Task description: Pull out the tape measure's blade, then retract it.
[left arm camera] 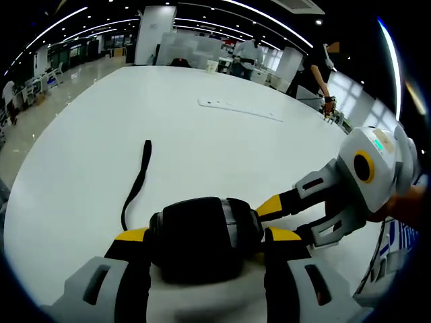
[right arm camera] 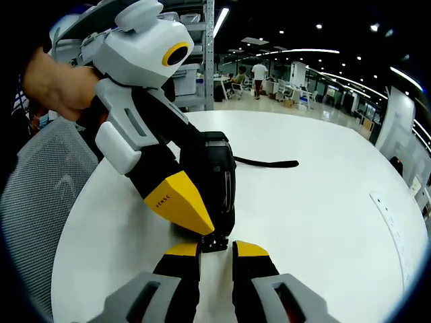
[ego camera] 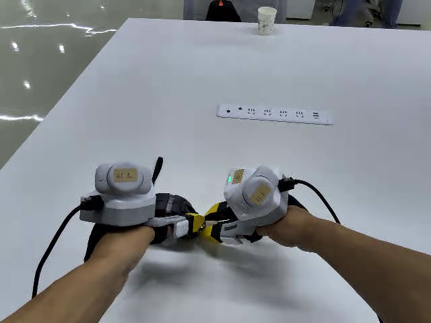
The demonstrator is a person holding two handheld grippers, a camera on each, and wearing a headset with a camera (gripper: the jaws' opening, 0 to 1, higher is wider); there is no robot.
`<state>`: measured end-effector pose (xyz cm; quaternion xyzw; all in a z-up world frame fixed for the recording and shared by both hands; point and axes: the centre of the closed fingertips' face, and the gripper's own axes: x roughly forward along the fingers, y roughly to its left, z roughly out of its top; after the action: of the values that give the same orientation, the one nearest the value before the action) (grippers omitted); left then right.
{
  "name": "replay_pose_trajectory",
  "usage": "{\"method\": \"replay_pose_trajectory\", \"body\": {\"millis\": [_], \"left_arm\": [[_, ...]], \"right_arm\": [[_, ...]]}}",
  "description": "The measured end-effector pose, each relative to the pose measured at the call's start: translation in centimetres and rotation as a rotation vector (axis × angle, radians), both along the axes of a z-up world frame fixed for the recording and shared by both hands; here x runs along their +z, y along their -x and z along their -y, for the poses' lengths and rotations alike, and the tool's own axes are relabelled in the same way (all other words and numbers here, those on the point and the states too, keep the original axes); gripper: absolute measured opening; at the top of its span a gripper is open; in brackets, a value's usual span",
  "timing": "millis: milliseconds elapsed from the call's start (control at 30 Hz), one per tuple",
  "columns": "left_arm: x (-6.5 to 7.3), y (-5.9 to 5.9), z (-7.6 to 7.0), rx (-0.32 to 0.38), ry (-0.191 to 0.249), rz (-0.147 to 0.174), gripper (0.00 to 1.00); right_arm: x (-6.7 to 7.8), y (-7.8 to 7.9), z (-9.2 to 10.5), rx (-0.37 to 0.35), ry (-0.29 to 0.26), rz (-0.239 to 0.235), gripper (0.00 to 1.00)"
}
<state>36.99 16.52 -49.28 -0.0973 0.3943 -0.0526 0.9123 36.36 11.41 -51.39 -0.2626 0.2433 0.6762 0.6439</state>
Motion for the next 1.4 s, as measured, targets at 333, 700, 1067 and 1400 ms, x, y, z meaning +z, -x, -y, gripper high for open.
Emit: {"method": "replay_pose_trajectory", "body": {"millis": [333,700,1067,1400], "left_arm": [[0.8,0.4,0.3,-0.031,-0.006,0.022,0.67],[1.6,1.4,0.4,-0.085,-0.040,0.047,0.73],[2.2,2.6,0.1,-0.119,-0.053,0.070,0.77],[2.4,3.9,0.1,-0.163,-0.064,0.075,0.81]], "right_arm": [[1.1,-0.7,1.8,-0.050,-0.018,-0.003,0.18],[1.9,-0.6,4.1,-0.093,-0.016,-0.007,0.24],[2.9,-0.4,6.4,-0.154,-0.034,0.002,0.30],[3.2,0.0,9.1,-0.219,-0.035,-0.003,0.36]]}}
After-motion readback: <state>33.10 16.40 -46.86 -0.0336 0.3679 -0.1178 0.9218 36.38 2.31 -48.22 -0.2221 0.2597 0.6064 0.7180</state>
